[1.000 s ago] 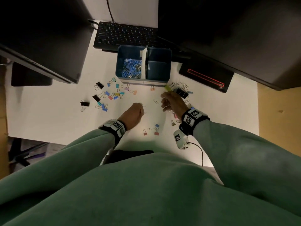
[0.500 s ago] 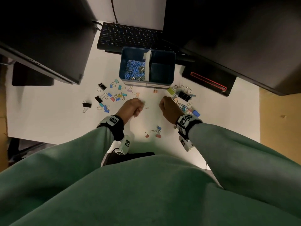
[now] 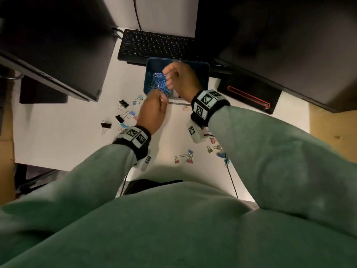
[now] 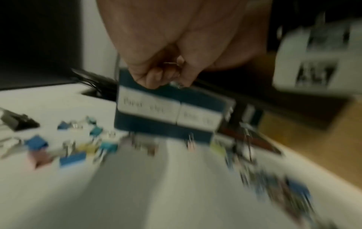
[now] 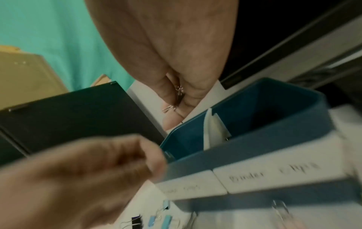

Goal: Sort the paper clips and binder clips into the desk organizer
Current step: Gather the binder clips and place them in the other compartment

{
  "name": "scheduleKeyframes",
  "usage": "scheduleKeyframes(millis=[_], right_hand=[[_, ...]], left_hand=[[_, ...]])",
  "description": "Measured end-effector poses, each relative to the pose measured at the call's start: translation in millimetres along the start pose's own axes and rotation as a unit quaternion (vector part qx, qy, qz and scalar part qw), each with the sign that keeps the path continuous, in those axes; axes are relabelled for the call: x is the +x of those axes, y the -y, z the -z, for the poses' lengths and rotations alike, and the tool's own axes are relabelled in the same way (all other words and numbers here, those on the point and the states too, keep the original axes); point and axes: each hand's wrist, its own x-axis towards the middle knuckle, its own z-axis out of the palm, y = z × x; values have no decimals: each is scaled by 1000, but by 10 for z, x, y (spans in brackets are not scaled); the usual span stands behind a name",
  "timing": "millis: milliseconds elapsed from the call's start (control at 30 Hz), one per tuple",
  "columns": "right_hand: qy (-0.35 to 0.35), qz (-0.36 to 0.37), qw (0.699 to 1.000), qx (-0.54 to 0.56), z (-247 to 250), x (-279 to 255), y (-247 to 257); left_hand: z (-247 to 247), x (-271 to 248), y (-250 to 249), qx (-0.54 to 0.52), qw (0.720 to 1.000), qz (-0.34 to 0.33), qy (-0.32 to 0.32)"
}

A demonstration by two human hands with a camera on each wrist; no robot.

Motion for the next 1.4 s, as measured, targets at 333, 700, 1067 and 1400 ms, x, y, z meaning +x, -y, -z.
scheduleKeyframes(millis=[333, 700, 1067, 1400], right_hand=[[19, 91, 989, -117, 294, -523, -241], [183, 80, 905, -376, 476, -1837, -1650], [-27, 19, 918, -396, 926, -1578, -1544], [16, -45, 918, -395, 1177, -1579, -1822]], left_hand=[[181, 126, -95, 80, 992, -97, -8], [-797, -786, 124, 196, 920, -88, 328], [-1170, -375, -122, 254, 907, -250, 224], [-817, -613, 241, 286, 891, -268, 228]])
